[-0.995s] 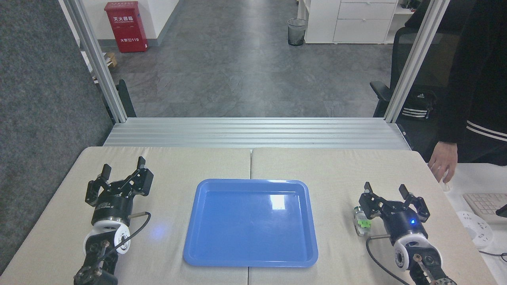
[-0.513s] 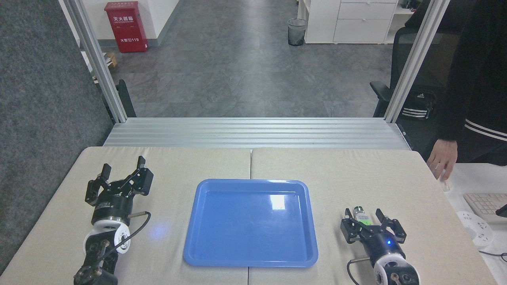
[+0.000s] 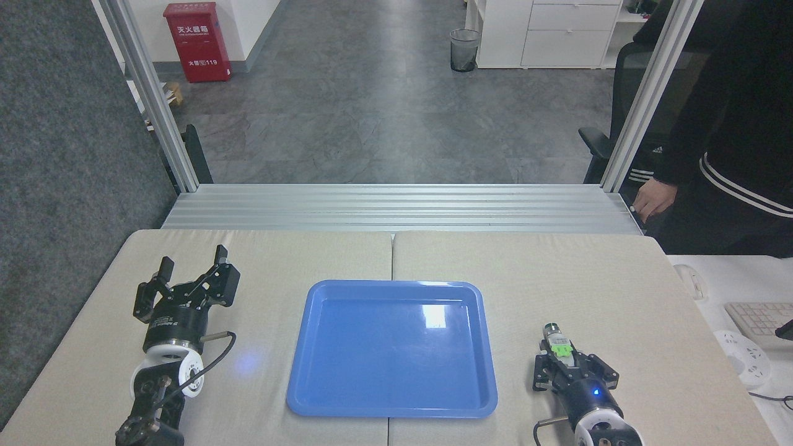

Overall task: Pick up switch part and place in tray
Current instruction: 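Lift the switch part with the right gripper and carry it over the tray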

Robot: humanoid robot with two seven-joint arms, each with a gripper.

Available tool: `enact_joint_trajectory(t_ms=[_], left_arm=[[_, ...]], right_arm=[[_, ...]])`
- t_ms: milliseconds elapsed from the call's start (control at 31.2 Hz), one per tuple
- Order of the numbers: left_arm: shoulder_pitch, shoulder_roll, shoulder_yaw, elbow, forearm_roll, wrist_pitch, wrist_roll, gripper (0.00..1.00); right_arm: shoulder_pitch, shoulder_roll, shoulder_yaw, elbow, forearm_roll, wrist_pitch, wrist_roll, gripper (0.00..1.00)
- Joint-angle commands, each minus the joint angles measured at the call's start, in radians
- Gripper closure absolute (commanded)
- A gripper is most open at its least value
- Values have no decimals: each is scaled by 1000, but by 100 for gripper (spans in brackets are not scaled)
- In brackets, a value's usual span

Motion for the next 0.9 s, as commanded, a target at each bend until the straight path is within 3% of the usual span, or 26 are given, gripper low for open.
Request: enact_joint_trajectory(t_ms=[0, 160, 321, 513, 610, 706, 866], left_arm=[[2, -1, 0, 3, 0, 1, 0, 0], [2, 0, 0, 2, 0, 1, 0, 0], [2, 0, 0, -1, -2, 1, 0, 0], [1, 0, 0, -3, -2, 1, -1, 0], [1, 0, 0, -3, -2, 1, -1, 0], [2, -1, 0, -3, -2, 1, -1, 0], [2, -1, 0, -4, -2, 1, -1, 0]], right_arm=[[-8, 19, -8, 0, 3, 3, -10, 95], [-87, 26, -121, -91, 3, 46, -71, 97], [-141, 66, -112, -157, 9, 75, -83, 98], [-153, 149, 72, -257, 118, 78, -60, 99], [-143, 222, 187, -281, 170, 78, -24, 99], [-126, 284, 276, -281, 193, 78, 10, 99], [-83, 341, 354, -242, 196, 64, 73, 99]])
